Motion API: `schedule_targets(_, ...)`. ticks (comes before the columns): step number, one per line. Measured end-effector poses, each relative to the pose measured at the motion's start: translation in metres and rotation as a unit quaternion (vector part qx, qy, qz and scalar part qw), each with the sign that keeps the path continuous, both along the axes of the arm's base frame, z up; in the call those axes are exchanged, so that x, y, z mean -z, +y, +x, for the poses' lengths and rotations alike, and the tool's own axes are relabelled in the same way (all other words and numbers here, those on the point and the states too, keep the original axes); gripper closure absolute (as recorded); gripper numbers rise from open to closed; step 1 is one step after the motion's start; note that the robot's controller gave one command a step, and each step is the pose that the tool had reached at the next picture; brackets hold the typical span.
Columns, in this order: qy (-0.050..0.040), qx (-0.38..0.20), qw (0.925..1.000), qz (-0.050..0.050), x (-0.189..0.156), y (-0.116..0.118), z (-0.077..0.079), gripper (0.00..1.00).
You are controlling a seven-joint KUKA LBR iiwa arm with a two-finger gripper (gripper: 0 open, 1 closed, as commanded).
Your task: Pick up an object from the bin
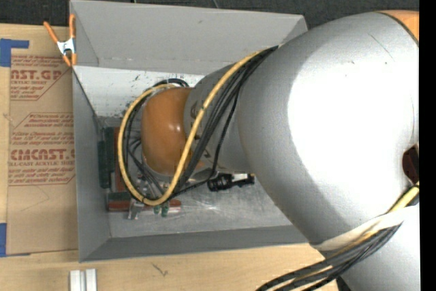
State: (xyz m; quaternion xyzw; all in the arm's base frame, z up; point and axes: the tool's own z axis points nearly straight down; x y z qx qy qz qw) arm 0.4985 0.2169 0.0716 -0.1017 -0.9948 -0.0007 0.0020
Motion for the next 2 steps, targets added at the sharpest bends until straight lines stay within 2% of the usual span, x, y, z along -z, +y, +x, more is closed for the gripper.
schedule_targets(1, 0.0000, 0.000, 1.0000, 0.000, 0.000, 0.000, 0.000, 1.00)
schedule_targets(2, -0.0023, -0.012, 0.9999, -0.001, -0.135, 0.001, 0.001, 1.00)
